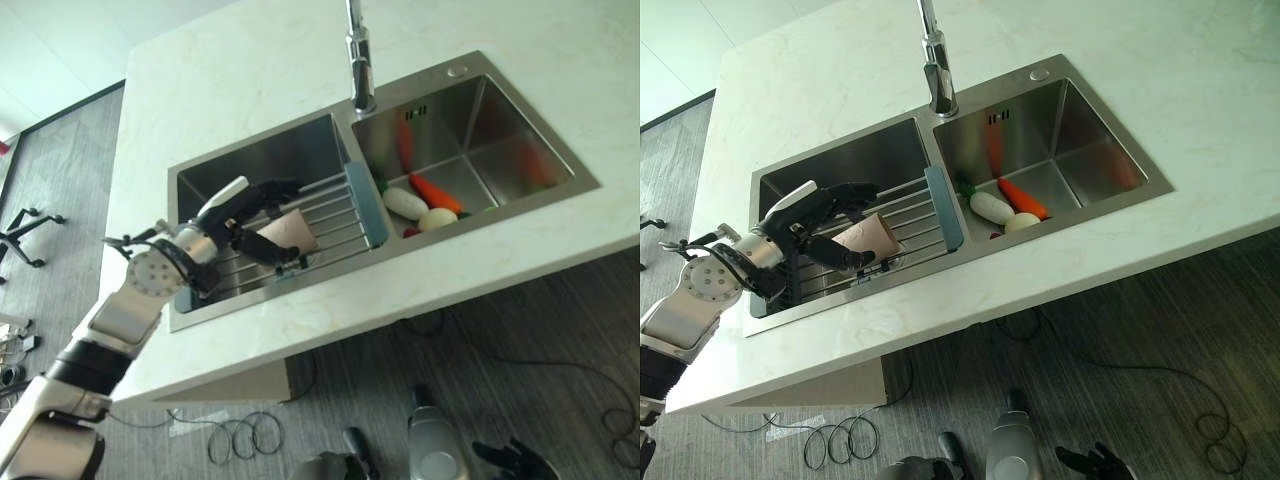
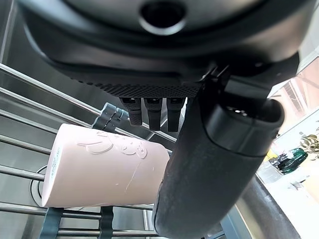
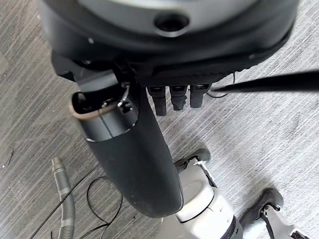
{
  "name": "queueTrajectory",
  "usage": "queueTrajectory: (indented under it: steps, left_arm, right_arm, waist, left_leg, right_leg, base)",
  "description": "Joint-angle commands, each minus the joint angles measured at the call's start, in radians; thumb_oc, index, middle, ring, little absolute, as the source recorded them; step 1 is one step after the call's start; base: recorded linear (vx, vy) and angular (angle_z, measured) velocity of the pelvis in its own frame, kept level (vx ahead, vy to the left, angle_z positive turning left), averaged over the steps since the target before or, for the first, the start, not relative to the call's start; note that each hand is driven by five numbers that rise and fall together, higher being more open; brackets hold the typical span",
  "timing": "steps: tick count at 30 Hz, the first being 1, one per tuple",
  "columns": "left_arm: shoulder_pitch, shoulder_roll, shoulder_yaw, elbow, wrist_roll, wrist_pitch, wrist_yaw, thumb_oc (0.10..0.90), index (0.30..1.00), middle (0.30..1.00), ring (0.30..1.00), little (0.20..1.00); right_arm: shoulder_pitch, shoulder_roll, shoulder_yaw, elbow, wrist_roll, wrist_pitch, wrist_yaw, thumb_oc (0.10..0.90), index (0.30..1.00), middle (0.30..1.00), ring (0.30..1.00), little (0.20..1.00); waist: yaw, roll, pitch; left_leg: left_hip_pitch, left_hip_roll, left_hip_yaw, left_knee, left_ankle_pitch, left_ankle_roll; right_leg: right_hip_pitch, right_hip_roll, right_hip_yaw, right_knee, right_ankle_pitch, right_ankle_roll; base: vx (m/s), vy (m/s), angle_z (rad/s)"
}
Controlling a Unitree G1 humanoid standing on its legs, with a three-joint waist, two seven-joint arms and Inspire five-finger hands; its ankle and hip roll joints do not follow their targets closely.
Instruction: Place the dishes in the dishwasher.
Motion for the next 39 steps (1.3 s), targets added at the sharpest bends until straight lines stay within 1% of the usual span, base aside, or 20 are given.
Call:
queueTrajectory:
  steps: [1, 7, 10, 13, 17, 25, 26, 30, 36, 39]
  left_arm:
    - [-0.095, 0.006, 0.082, -0.008, 0.015, -0.037, 0.046, 0.8, 0.9, 0.9, 0.9, 0.9]
    - [-0.076, 0.005, 0.085, -0.013, 0.058, -0.015, 0.061, 0.8, 0.9, 0.9, 0.9, 0.9]
    - [-0.069, 0.015, 0.086, -0.014, 0.098, -0.016, 0.08, 0.8, 0.9, 0.9, 0.9, 0.9]
    - [-0.066, 0.028, 0.084, -0.01, 0.153, -0.025, 0.08, 0.8, 0.9, 0.9, 0.9, 0.9]
    - [-0.066, 0.04, 0.079, -0.015, 0.172, -0.024, 0.077, 0.8, 0.9, 0.9, 0.9, 0.9]
    - [-0.07, 0.032, 0.07, -0.002, 0.184, 0.007, 0.089, 0.8, 0.9, 0.9, 0.9, 0.9]
    - [-0.07, 0.029, 0.067, 0.002, 0.16, 0.016, 0.08, 0.8, 0.9, 0.9, 0.9, 0.9]
    - [-0.073, 0.017, 0.059, 0.003, 0.17, 0.026, 0.068, 0.8, 0.9, 0.9, 0.9, 0.9]
    - [-0.088, 0.014, 0.044, 0.008, 0.172, 0.061, 0.074, 0.8, 0.9, 0.9, 0.9, 0.9]
    - [-0.089, 0.013, 0.045, 0.01, 0.157, 0.052, 0.085, 0.8, 0.9, 0.9, 0.9, 0.9]
  right_arm:
    - [0.04, -0.019, -0.011, -0.038, 0.0, -0.008, -0.01, 0.8, 0.9, 0.9, 0.9, 0.9]
    - [0.042, -0.019, -0.017, -0.039, -0.005, -0.008, -0.011, 0.8, 0.9, 0.9, 0.9, 0.9]
    - [0.042, -0.02, -0.015, -0.043, -0.009, -0.003, -0.021, 0.8, 0.9, 0.9, 0.9, 0.9]
    - [0.044, -0.022, -0.01, -0.046, -0.057, -0.012, -0.025, 0.8, 0.9, 0.9, 0.9, 0.9]
    - [0.041, -0.023, 0.002, -0.062, -0.04, -0.006, -0.032, 0.8, 0.9, 0.9, 0.9, 0.9]
    - [0.03, -0.031, 0.009, -0.082, -0.029, 0.006, -0.038, 0.8, 0.9, 0.9, 0.9, 0.9]
    - [0.03, -0.032, 0.009, -0.08, -0.027, 0.004, -0.036, 0.8, 0.9, 0.9, 0.9, 0.9]
    - [0.026, -0.037, 0.008, -0.096, -0.025, 0.007, -0.039, 0.8, 0.9, 0.9, 0.9, 0.9]
    - [0.016, -0.046, 0.012, -0.129, -0.021, 0.016, -0.044, 0.8, 0.9, 0.9, 0.9, 0.9]
    - [0.012, -0.047, 0.023, -0.147, -0.018, 0.021, -0.046, 0.8, 0.9, 0.9, 0.9, 0.9]
  waist:
    - [-0.011, -0.016, -0.062]
    - [-0.008, -0.013, -0.055]
    - [-0.006, -0.013, -0.051]
    - [-0.005, -0.014, -0.05]
    - [-0.001, -0.018, -0.041]
    - [-0.004, -0.018, -0.027]
    - [-0.004, -0.018, -0.023]
    - [-0.008, -0.02, -0.01]
    - [-0.009, -0.023, 0.015]
    - [-0.009, -0.026, 0.027]
  left_leg:
    - [-0.074, 0.061, -0.078, 0.133, -0.119, -0.051]
    - [-0.074, 0.057, -0.078, 0.133, -0.117, -0.05]
    - [-0.077, 0.055, -0.08, 0.133, -0.117, -0.049]
    - [-0.08, 0.054, -0.081, 0.133, -0.118, -0.048]
    - [-0.086, 0.054, -0.087, 0.133, -0.115, -0.048]
    - [-0.094, 0.054, -0.088, 0.133, -0.11, -0.049]
    - [-0.096, 0.054, -0.088, 0.133, -0.108, -0.05]
    - [-0.103, 0.054, -0.087, 0.133, -0.106, -0.049]
    - [-0.115, 0.052, -0.093, 0.133, -0.099, -0.049]
    - [-0.123, 0.053, -0.095, 0.133, -0.095, -0.05]
  right_leg:
    - [0.035, -0.072, 0.038, -0.004, -0.103, 0.105]
    - [0.037, -0.077, 0.036, -0.004, -0.101, 0.107]
    - [0.035, -0.078, 0.035, -0.004, -0.101, 0.108]
    - [0.033, -0.078, 0.034, -0.004, -0.101, 0.108]
    - [0.028, -0.078, 0.033, -0.004, -0.098, 0.107]
    - [0.021, -0.078, 0.033, -0.004, -0.096, 0.106]
    - [0.02, -0.079, 0.033, -0.004, -0.095, 0.106]
    - [0.011, -0.079, 0.034, -0.004, -0.092, 0.106]
    - [-0.002, -0.082, 0.036, -0.004, -0.084, 0.106]
    - [-0.009, -0.082, 0.035, -0.004, -0.081, 0.104]
  base:
    - [0.0, 0.0, 0.0]
    - [0.0, 0.0, 0.0]
    - [0.0, 0.0, 0.0]
    - [0.0, 0.0, 0.0]
    - [0.0, 0.0, 0.0]
    - [0.0, 0.0, 0.0]
    - [0.0, 0.0, 0.0]
    - [0.0, 0.0, 0.0]
    - [0.0, 0.0, 0.0]
    - [0.0, 0.0, 0.0]
